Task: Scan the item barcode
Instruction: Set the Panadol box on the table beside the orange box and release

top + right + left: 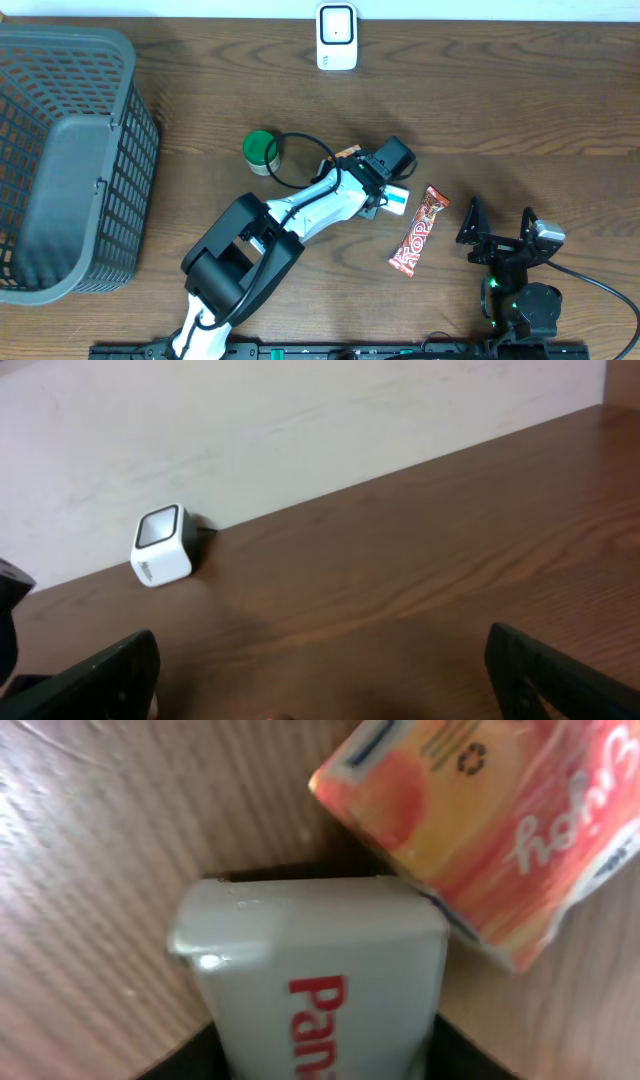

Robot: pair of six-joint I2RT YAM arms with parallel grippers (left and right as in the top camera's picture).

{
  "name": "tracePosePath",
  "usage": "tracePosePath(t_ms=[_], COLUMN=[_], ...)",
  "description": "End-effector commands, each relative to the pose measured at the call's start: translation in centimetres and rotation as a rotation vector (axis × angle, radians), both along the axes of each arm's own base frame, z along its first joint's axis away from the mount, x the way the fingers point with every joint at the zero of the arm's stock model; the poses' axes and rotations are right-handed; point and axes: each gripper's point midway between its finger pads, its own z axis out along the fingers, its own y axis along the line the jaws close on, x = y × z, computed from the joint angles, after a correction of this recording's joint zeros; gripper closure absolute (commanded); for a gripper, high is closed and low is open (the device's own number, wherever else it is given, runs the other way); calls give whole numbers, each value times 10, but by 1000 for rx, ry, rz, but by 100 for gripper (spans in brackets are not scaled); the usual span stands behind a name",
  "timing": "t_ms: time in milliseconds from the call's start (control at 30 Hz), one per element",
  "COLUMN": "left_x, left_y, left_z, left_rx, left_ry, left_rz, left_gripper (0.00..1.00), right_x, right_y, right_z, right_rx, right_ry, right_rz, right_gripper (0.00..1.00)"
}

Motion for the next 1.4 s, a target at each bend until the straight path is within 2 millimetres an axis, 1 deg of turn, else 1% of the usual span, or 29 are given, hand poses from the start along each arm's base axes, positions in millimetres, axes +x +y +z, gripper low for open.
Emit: tracePosePath(t_ms=[0, 67, 133, 167, 200, 300, 333, 367, 433, 467, 500, 533, 600, 633, 667, 700, 733, 800, 833, 900, 933, 1000, 1067, 1100, 1167, 1200, 1267, 1333, 1367], left_x=[-23, -31, -37, -45, -47, -42, -36, -21, -4, 6, 16, 21, 34, 37, 43, 44, 45, 44, 43, 42, 41, 41, 39, 39, 37, 36, 28, 11, 3], left_y=[32, 24, 17, 8, 6, 3, 4, 10, 17, 22, 28, 31, 47, 56, 81, 92, 105, 129, 144, 173, 186, 212, 234, 256, 275, 279, 288, 296, 297], left_z=[-57, -57, -55, -50, -46, -31, -22, 1, 31, 55, 83, 101, 160, 184, 245, 272, 302, 352, 379, 419, 434, 456, 467, 468, 460, 459, 467, 467, 467], left_rx=[102, 64, 32, -6, -16, -8, 12, 75, 151, 204, 269, 314, 455, 509, 656, 720, 797, 924, 990, 1080, 1116, 1206, 1315, 1430, 1511, 1521, 1500, 1468, 1440], left_ry=[144, 187, 214, 240, 243, 185, 136, 20, -111, -200, -300, -363, -540, -600, -749, -811, -878, -980, -1029, -1092, -1112, -1124, -1087, -999, -891, -882, -916, -915, -938], left_rz=[28, -7, -55, -125, -154, -270, -314, -394, -485, -543, -610, -655, -732, -733, -704, -684, -664, -622, -578, -483, -444, -392, -392, -427, -469, -492, -479, -487, -499], left_gripper=[36, 28, 23, 21, 20, 20, 19, 19, 19, 19, 19, 19, 19, 19, 18, 10, 7, 7, 7, 7, 7, 7, 7, 7, 7, 7, 7, 7, 7], right_x=[0, 0, 0, 0, 0, 0, 0, 0, 0, 0, 0, 0, 0, 0, 0, 0, 0, 0, 0, 0, 0, 0, 0, 0, 0, 0, 0, 0, 0], right_y=[-3, -3, -3, -3, -3, -3, -3, -3, -3, -3, -3, -3, -3, -3, -3, -3, -3, -3, -3, -3, -3, -3, -3, -3, -3, -3, -3, -3, -3], right_z=[0, 0, 0, 0, 0, 0, 0, 0, 0, 0, 0, 0, 0, 0, 0, 0, 0, 0, 0, 0, 0, 0, 0, 0, 0, 0, 0, 0, 0], right_rx=[-10, -10, -10, -10, -10, -10, -10, -10, -10, -10, -10, -10, -10, -10, -10, -10, -10, -10, -10, -10, -10, -10, -10, -10, -10, -10, -10, -10, -10], right_ry=[0, 0, 0, 0, 0, 0, 0, 0, 0, 0, 0, 0, 0, 0, 0, 0, 0, 0, 0, 0, 0, 0, 0, 0, 0, 0, 0, 0, 0], right_rz=[-11, -11, -11, -12, -11, -11, -11, -11, -11, -11, -11, -11, -11, -11, -11, -12, -11, -11, -11, -11, -12, -11, -12, -11, -11, -11, -11, -11, -11], right_gripper=[1, 1, 1, 1, 1, 1, 1, 1, 1, 1, 1, 1, 1, 1, 1, 1, 1, 1, 1, 1, 1, 1, 1, 1, 1, 1, 1, 1, 1])
